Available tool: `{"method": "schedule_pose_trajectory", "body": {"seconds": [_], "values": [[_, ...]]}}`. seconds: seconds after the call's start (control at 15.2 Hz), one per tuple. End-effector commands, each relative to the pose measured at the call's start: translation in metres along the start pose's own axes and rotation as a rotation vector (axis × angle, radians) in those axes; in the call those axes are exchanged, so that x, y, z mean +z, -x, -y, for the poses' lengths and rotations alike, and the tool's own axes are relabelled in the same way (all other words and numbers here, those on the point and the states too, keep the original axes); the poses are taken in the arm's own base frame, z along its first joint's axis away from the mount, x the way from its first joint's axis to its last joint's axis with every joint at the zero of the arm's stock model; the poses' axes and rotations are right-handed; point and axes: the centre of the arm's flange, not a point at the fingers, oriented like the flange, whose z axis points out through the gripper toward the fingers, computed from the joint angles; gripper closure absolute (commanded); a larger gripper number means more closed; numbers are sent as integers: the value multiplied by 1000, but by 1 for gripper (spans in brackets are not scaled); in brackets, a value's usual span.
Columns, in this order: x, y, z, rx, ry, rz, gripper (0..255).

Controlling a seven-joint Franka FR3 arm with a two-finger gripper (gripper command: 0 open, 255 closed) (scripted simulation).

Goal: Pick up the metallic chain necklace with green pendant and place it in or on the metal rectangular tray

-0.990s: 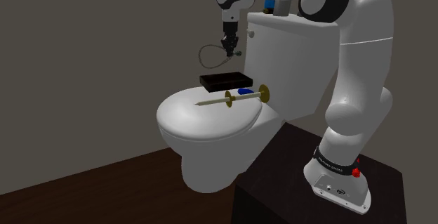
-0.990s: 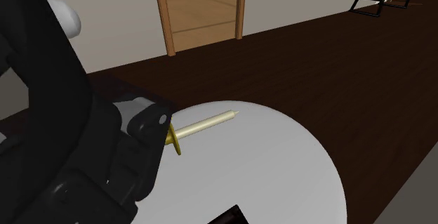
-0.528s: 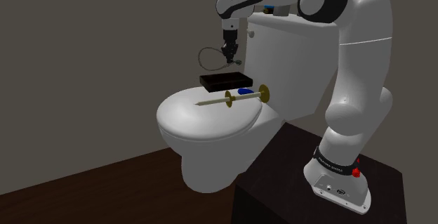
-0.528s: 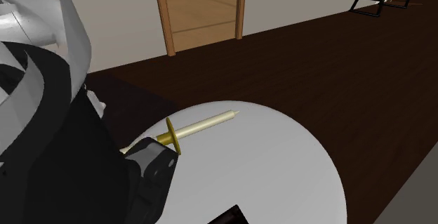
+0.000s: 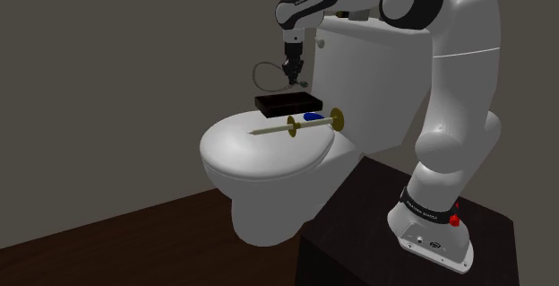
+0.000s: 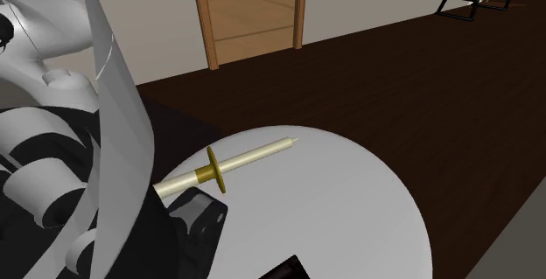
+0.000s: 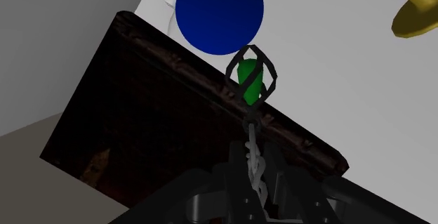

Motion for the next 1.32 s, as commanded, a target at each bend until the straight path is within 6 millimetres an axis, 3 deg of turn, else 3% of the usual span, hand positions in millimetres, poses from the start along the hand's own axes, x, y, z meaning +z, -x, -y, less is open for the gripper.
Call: {"method": "schedule_pose_trajectory", "body": {"seconds": [0.0, 0.07, 0.13, 0.46, 0.73, 1.25], "values": [[-2, -2, 3, -5, 1, -10, 255], [-2, -2, 3, -5, 1, -10, 255], [-2, -2, 3, -5, 1, -10, 0], [-2, -2, 3, -5, 1, -10, 0], [-52, -2, 3, -5, 1, -10, 0], [-52, -2, 3, -5, 1, -10, 0]]}}
